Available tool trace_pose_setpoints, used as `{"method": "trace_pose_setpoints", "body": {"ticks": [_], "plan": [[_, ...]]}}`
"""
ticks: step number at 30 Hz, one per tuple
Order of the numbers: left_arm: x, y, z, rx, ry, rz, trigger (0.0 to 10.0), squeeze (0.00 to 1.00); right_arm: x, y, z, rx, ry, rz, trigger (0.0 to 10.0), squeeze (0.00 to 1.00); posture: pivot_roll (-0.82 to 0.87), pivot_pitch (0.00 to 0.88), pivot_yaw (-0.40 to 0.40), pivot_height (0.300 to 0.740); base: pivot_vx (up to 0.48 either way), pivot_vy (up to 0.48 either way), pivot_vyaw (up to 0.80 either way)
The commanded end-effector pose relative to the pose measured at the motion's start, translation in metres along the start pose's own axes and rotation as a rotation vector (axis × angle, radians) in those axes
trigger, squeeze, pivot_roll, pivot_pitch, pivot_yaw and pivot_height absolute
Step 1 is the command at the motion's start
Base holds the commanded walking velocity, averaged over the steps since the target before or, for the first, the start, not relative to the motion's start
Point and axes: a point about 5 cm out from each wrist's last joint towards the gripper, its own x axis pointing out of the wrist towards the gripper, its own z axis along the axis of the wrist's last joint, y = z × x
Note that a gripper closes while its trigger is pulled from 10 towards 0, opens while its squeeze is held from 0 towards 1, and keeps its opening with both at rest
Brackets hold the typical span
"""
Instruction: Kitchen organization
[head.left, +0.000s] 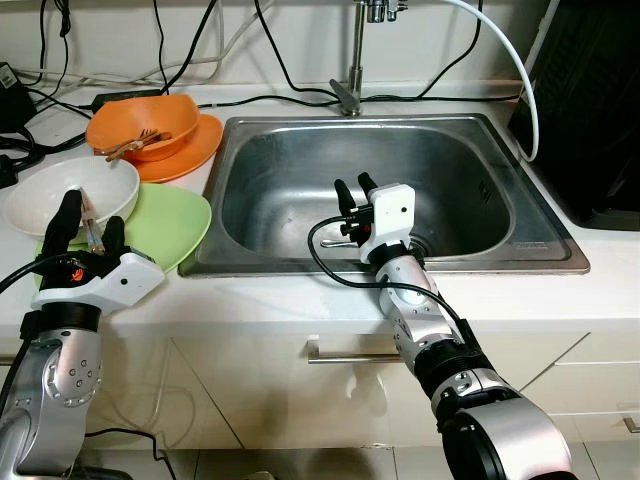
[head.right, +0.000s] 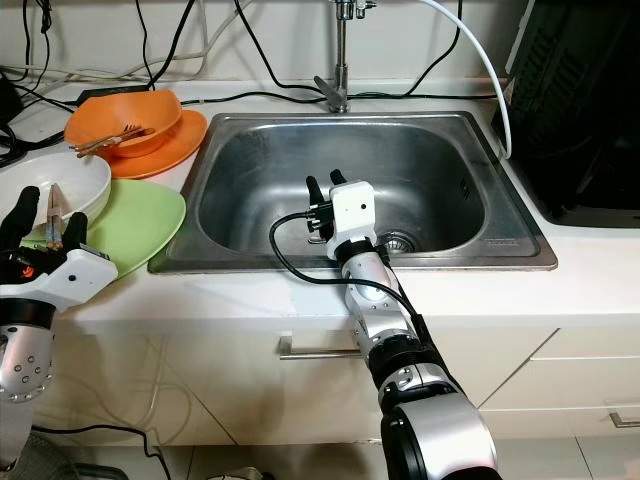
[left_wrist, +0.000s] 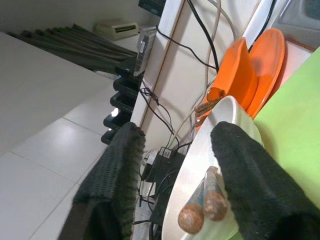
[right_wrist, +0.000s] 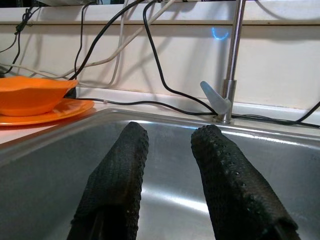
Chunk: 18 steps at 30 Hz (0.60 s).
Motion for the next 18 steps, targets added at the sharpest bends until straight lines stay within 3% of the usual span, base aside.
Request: {"method": "trace_pose_setpoints", "body": {"ticks": [1,18], "plan": [[0.0031,-0.0006,-0.0008,-0.001,0.002,-0.018,0.0,0.0,-0.013,-0.0005,-0.0193,0.02,0.087,-0.016,10.0,0.0,0.28,0.033,0.08,0.74,0.0,0.0,0.0],[0.0027,-0.0022,0.0016,-0.004,0.009,-0.006,0.0,0.0,-0.013,0.0,-0.0195,0.018,0.089,-0.013,10.0,0.0,0.28,0.028,0.078,0.74,0.0,0.0,0.0]]}}
